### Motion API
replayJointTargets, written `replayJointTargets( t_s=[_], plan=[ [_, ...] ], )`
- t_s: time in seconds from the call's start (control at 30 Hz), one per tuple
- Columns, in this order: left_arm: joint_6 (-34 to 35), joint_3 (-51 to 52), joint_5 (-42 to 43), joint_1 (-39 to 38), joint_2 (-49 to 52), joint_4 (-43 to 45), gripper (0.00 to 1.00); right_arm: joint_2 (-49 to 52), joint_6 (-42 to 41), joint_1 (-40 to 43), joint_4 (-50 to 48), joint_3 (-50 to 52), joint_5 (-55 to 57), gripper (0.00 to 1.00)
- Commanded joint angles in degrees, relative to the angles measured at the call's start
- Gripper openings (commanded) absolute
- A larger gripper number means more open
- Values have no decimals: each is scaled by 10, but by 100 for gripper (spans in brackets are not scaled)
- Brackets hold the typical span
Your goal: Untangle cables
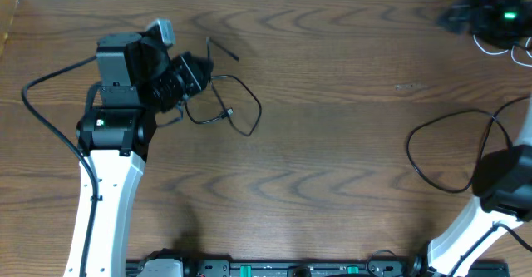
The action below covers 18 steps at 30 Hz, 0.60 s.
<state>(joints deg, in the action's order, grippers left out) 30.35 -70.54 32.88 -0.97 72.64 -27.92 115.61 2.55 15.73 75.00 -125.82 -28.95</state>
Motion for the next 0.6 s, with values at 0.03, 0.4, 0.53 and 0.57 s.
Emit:
replayJointTargets(
  t_s=[0.03,0.4,0.53,0.57],
  plan=[
    [132,-13,57,4,-16,96,7,-3,70,-77,9,-4,-72,99],
    [337,-13,55,64,-19,261,7,47,200,-289,-30,34,-158,99],
    [399,-13,55,95,-20,262,7,82,288,-323,-29,34,-290,96],
    [412,-13,55,103,-20,264,7,92,309,-329,-28,34,-313,94]
  ],
)
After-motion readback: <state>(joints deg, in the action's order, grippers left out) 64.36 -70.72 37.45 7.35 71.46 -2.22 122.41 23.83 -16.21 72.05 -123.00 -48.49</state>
